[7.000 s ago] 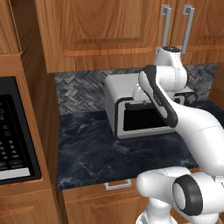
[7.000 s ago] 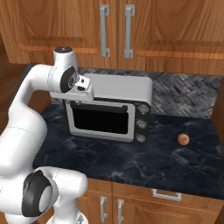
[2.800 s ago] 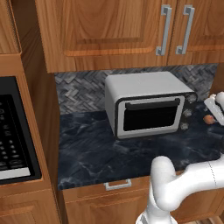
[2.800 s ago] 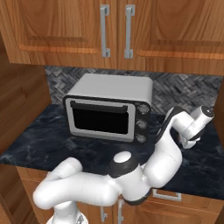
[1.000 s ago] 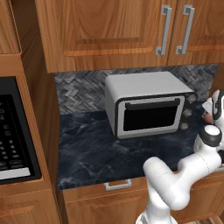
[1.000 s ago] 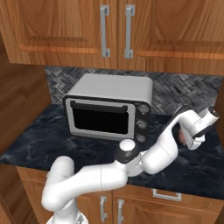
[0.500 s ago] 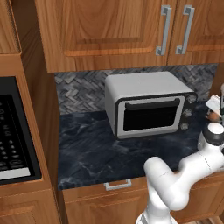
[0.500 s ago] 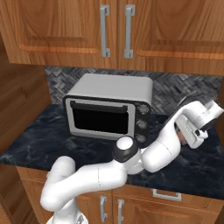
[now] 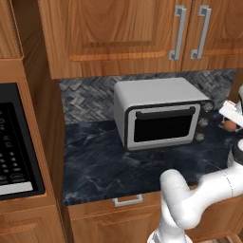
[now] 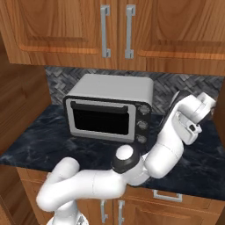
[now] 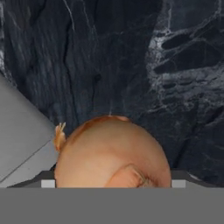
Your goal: Place the onion in the correct fridge rack based on whether it is a fruit or vegetable. Finally, close the fridge door.
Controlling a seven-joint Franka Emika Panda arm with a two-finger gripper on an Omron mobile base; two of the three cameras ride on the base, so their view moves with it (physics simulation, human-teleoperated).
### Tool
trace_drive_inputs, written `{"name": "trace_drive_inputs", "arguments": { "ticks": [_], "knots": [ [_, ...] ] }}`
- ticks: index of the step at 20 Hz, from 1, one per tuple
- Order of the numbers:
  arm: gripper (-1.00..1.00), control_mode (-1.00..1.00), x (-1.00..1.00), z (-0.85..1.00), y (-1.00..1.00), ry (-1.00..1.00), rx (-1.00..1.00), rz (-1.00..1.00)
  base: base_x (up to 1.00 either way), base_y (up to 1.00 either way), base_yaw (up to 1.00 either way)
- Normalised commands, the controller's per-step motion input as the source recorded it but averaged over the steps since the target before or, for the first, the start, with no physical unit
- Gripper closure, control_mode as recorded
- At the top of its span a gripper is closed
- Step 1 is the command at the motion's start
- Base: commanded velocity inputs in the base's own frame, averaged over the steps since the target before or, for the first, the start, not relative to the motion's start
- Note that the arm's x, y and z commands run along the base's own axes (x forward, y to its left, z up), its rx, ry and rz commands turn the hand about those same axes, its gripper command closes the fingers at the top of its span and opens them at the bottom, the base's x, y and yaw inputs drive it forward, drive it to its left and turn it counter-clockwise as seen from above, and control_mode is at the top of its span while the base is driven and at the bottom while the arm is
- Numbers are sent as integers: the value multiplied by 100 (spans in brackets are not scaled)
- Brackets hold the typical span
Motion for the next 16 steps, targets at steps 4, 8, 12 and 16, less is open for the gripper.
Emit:
{"name": "trace_drive_inputs", "arguments": {
  "ticks": [4,8,12,16],
  "knots": [
    [100,-100,-100,15,18,-37,-5,-1,0,0,0],
    [100,-100,-100,22,75,-31,-19,-4,0,0,0],
    [100,-100,-91,14,100,-22,-37,-2,0,0,0],
    [100,-100,-61,35,100,-13,-40,0,0,0,0]
  ]
}}
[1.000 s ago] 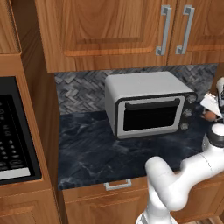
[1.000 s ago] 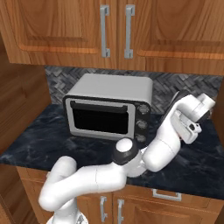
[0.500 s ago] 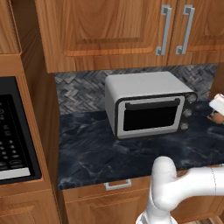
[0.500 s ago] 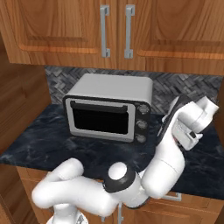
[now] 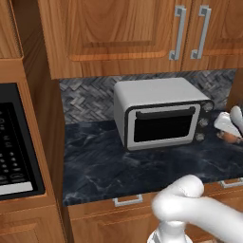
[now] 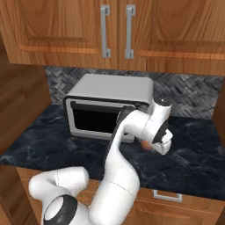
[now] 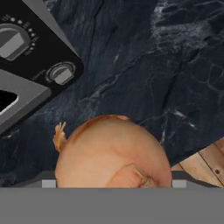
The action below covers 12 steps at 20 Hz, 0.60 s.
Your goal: Place the onion in the correct fridge rack based on whether it is a fruit or vegetable. Finally, close the fridge door.
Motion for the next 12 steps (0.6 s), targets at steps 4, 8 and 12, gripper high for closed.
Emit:
{"name": "trace_drive_inputs", "arguments": {
  "ticks": [4,8,12],
  "knots": [
    [100,-100,-45,42,100,-13,-37,0,0,0,0],
    [100,-100,-14,32,100,-2,-27,1,0,0,0],
    [100,-100,0,7,100,5,-23,6,0,0,0]
  ]
}}
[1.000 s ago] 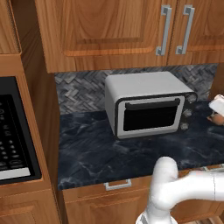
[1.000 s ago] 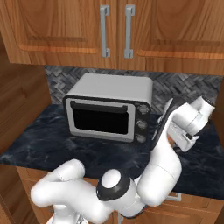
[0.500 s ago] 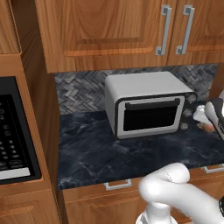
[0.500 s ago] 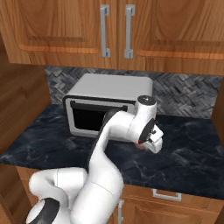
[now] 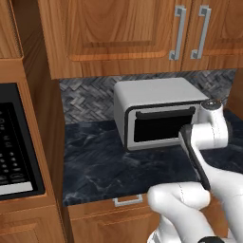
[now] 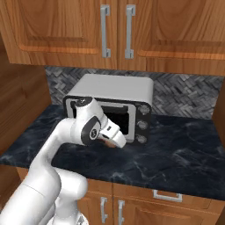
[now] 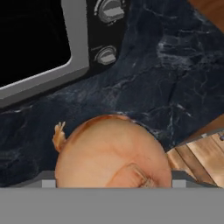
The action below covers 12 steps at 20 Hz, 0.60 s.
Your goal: Place the onion in the correct fridge rack based on whether it is a fruit or vegetable. Finally, close the fridge door.
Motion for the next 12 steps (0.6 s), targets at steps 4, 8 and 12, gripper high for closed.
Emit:
{"name": "trace_drive_inputs", "arguments": {
  "ticks": [4,8,12],
  "knots": [
    [100,-100,0,0,100,16,-21,7,0,0,0],
    [100,-100,5,-7,36,12,-2,6,0,0,0],
    [100,100,-3,0,12,0,0,-1,-17,2,0]
  ]
}}
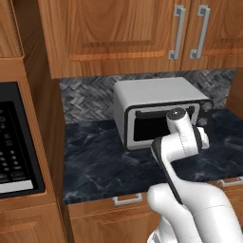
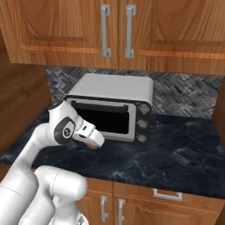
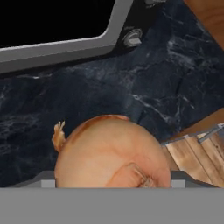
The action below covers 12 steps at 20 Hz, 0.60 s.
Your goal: Place the onion in the correct fridge rack based on whether it is a fruit or vegetable. Finally, close the fridge door.
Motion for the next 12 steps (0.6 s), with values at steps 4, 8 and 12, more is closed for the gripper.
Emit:
{"name": "trace_drive_inputs", "arguments": {
  "ticks": [4,8,12],
  "knots": [
    [100,100,0,0,0,0,0,0,-100,14,2],
    [100,100,0,0,0,0,0,0,-100,28,11],
    [100,100,0,0,0,0,0,0,-100,34,18]
  ]
}}
